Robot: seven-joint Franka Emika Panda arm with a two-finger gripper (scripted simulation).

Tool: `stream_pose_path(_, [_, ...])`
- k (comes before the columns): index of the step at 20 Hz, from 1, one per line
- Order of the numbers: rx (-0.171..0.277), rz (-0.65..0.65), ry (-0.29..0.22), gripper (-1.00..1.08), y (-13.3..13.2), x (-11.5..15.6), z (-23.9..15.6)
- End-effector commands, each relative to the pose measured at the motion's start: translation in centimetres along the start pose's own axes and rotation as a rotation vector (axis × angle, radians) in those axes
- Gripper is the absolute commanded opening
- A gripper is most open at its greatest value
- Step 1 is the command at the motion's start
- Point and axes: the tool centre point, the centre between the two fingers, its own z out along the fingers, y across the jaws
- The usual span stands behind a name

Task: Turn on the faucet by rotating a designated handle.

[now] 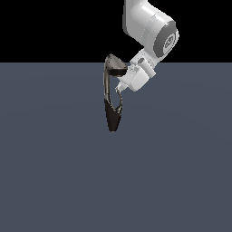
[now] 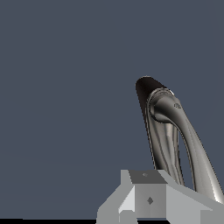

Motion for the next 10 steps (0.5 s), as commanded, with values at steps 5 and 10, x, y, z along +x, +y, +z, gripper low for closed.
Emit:
stream_pose_path(5, [0.0,0.0,0.0,-1.0,1.5,-0.5,0.0])
stream_pose_path(10, [0.001,0.0,0.0,-1.0,2.8,-0.9,0.0])
